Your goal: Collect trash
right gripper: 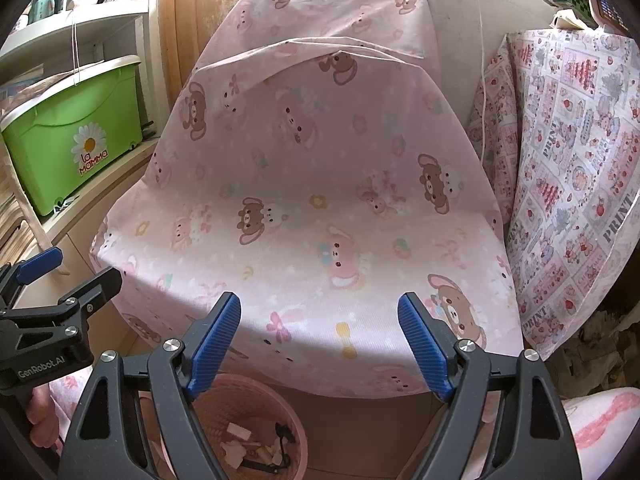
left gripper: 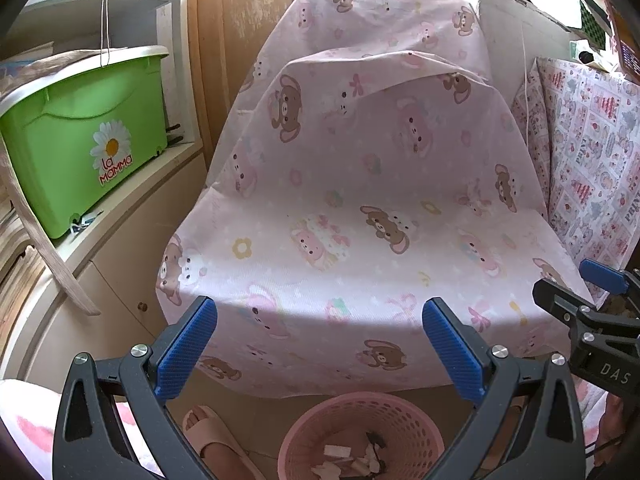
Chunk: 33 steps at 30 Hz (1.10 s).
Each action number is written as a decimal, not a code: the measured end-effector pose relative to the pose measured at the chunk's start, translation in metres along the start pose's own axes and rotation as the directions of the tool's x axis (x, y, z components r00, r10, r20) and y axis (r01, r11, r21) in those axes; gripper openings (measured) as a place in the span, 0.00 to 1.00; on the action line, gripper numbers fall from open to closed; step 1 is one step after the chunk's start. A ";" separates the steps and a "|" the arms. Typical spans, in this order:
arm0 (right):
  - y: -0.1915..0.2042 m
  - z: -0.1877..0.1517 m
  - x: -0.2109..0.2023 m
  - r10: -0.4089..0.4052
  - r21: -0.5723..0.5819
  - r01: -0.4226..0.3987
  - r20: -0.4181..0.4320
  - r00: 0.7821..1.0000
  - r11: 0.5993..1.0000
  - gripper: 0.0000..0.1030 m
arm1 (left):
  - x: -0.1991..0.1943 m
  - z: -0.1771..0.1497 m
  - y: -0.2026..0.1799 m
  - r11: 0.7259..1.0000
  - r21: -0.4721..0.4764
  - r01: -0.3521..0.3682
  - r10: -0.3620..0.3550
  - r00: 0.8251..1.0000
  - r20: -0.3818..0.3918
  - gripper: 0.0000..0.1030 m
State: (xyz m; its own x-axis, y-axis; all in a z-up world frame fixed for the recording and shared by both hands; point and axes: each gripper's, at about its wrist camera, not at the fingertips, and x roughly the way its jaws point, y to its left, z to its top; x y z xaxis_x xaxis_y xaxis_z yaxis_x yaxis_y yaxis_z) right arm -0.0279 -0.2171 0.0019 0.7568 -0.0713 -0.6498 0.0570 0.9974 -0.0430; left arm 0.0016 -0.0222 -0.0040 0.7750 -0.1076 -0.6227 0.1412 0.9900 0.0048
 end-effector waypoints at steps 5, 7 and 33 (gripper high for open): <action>0.000 0.001 -0.001 0.002 -0.001 -0.002 0.000 1.000 1.000 0.80 | 0.000 0.000 0.000 1.000 0.001 0.001 -0.001 1.000 0.000 0.99; 0.000 0.001 -0.001 0.003 -0.001 -0.003 -0.002 1.000 1.000 0.80 | -0.001 0.000 0.000 1.000 0.001 0.002 -0.002 1.000 -0.002 0.99; 0.000 0.001 -0.001 0.004 0.000 -0.004 -0.002 1.000 1.000 0.80 | 0.001 -0.001 -0.001 1.000 0.001 0.002 -0.002 1.000 -0.005 0.99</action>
State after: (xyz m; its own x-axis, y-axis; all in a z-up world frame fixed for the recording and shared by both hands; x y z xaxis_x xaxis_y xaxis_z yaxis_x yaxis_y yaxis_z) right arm -0.0279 -0.2170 0.0031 0.7558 -0.0672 -0.6514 0.0539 0.9977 -0.0404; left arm 0.0015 -0.0228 -0.0049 0.7718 -0.1087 -0.6266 0.1434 0.9896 0.0050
